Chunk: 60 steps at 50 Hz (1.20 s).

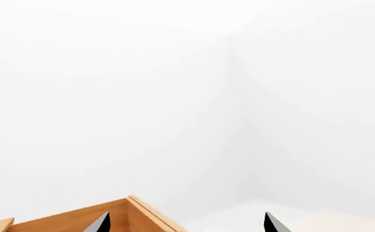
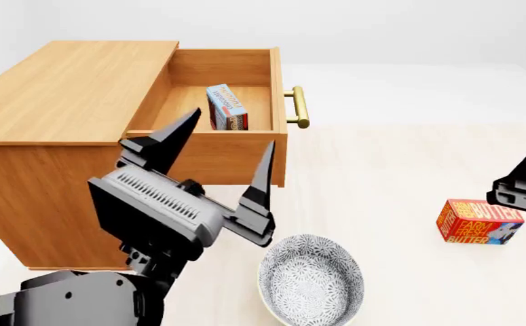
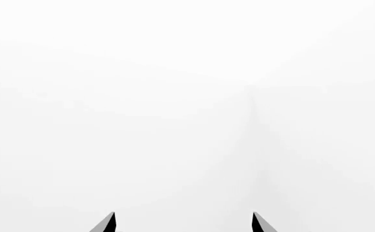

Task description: Put the chocolate pudding in the top drawer of the cabinet and close it.

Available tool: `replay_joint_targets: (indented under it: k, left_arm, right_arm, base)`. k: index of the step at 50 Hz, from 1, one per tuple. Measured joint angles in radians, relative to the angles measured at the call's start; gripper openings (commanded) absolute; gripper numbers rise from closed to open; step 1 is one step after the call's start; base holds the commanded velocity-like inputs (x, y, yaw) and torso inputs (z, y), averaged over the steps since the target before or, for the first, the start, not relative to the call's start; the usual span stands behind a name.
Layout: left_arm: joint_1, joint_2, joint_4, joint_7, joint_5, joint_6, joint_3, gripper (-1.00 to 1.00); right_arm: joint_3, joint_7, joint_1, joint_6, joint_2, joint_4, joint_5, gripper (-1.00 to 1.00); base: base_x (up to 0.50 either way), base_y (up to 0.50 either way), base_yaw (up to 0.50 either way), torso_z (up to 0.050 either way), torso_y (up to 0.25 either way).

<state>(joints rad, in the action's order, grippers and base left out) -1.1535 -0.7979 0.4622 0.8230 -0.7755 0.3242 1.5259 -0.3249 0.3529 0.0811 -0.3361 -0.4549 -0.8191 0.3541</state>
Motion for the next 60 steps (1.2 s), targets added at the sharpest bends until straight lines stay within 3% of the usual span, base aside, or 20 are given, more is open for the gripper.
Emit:
replay_joint_targets:
  k: [23, 42, 60]
  left_arm:
    - [-0.093, 0.127, -0.034, -0.049, -0.092, -0.070, -0.029, 1.00]
    - [-0.160, 0.315, -0.249, -0.171, -0.200, -0.101, -0.062, 1.00]
    - [-0.198, 0.469, -0.327, -0.190, -0.233, -0.163, -0.052, 1.00]
  right_arm:
    - [-0.158, -0.005, -0.098, 0.044, 0.001, -0.017, 0.047, 1.00]
    - [-0.219, -0.018, -0.143, 0.058, -0.002, -0.026, 0.083, 1.00]
    - [-0.210, -0.028, -0.146, 0.072, -0.001, -0.004, 0.087, 1.00]
  base:
    - [0.00, 0.00, 0.00, 0.000, 0.000]
    - [0.00, 0.00, 0.00, 0.000, 0.000]
    - [0.00, 0.00, 0.00, 0.000, 0.000]
